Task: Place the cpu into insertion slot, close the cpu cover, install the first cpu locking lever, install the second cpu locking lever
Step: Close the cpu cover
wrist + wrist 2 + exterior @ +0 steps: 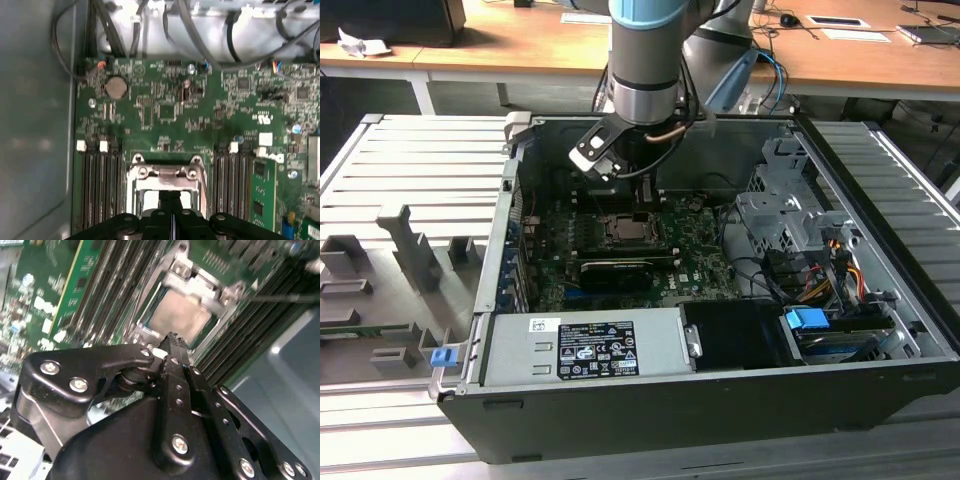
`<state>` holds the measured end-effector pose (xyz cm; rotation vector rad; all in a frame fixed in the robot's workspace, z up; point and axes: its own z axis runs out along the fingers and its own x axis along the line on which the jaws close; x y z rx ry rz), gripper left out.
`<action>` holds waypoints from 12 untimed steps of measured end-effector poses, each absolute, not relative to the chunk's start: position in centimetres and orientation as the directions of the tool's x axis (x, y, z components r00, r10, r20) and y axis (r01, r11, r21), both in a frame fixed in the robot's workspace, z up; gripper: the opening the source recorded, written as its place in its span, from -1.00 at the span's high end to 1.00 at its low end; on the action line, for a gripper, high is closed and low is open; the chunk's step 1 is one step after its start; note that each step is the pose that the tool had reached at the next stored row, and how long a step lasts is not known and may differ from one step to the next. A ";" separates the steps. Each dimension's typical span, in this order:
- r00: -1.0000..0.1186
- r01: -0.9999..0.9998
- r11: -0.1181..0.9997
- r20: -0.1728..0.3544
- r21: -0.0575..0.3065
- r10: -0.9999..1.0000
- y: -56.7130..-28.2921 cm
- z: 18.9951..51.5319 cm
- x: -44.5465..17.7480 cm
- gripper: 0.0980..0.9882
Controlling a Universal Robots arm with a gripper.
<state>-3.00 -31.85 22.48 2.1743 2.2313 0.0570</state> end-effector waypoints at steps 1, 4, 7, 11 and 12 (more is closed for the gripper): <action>-0.032 0.999 0.032 0.007 0.044 0.999 -31.9 22.2 -3.2 0.98; -0.057 0.997 0.057 0.009 0.044 0.998 -31.9 21.7 -3.5 0.98; -0.062 0.997 0.062 0.012 0.044 0.998 -31.9 21.4 -4.6 0.98; -0.067 0.997 0.066 0.013 0.044 0.998 -31.9 21.1 -5.8 0.98; -0.067 0.997 0.067 0.013 0.044 0.998 -31.9 20.9 -5.8 0.98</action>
